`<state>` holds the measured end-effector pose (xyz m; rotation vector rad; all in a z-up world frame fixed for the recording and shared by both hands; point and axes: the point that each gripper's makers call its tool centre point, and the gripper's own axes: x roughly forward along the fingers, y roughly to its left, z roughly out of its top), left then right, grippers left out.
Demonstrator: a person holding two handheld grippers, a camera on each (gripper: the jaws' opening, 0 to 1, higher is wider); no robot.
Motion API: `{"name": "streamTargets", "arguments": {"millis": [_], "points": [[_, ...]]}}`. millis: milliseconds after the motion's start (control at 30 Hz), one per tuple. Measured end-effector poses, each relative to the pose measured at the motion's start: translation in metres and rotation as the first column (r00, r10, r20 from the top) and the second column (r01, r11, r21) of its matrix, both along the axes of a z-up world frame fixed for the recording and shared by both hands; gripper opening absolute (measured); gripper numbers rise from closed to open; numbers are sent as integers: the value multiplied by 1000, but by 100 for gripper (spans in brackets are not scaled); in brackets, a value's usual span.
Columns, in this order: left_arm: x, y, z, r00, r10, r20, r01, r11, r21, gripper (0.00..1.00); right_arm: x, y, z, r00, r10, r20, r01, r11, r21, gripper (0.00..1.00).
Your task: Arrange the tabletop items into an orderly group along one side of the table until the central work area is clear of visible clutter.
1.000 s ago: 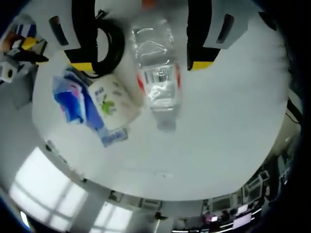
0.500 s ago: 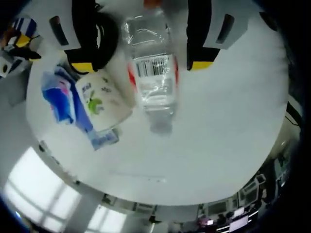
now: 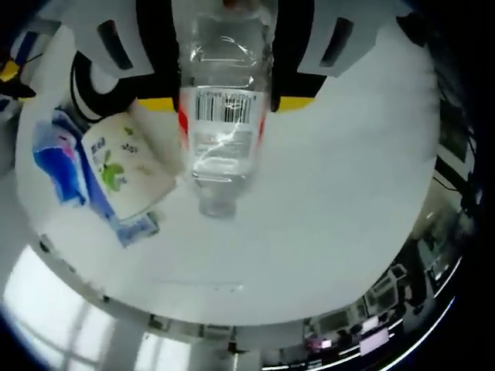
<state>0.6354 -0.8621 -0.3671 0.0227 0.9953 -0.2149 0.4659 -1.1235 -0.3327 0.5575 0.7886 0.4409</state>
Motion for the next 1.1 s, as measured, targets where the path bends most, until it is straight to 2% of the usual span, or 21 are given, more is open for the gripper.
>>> {"name": "streamTargets", "arguments": {"millis": [167,300,367,400,433,467,500,533,667,767,800,1000,1100], "points": [[3,3,3,1000,19,0,-18,999,-34,39,4,0,3,1000,-5,9,5,1000,9,56],[4,3,6,998,61,-7,-62,992,-108,36,8,0,5,1000,-6,18,5,1000,7,56],[2,0,7,992,120,-37,-125,970,-208,35,9,-1,7,1000,-9,23,8,1000,9,55],[3,-3,10,990,140,-36,-144,952,-270,35,10,-2,9,1000,-11,26,11,1000,11,55],[-1,-8,14,983,171,-69,-184,915,-358,34,11,-2,10,1000,-13,28,13,1000,13,55],[-2,-8,17,976,201,-83,-218,891,-399,34,11,-2,10,999,-15,30,15,1000,14,55],[-1,-10,20,968,234,-88,-247,852,-461,34,12,-2,11,999,-18,32,18,1000,17,55],[-3,-11,21,968,236,-87,-248,842,-479,34,13,-2,11,999,-19,31,19,1000,19,55],[-10,-13,26,970,233,-62,-233,837,-496,34,15,-1,13,999,-12,37,11,1000,17,55],[-8,-12,34,964,262,-35,-237,798,-554,34,17,1,15,999,-5,41,4,1000,17,55],[-7,-12,37,964,267,-20,-231,791,-566,34,17,2,16,999,-3,43,2,1000,19,55],[-8,-6,52,957,287,28,-211,762,-612,35,24,9,24,998,10,63,-12,999,33,54],[-9,-3,61,955,289,71,-182,758,-627,35,29,15,29,997,19,74,-22,999,46,54]]}}
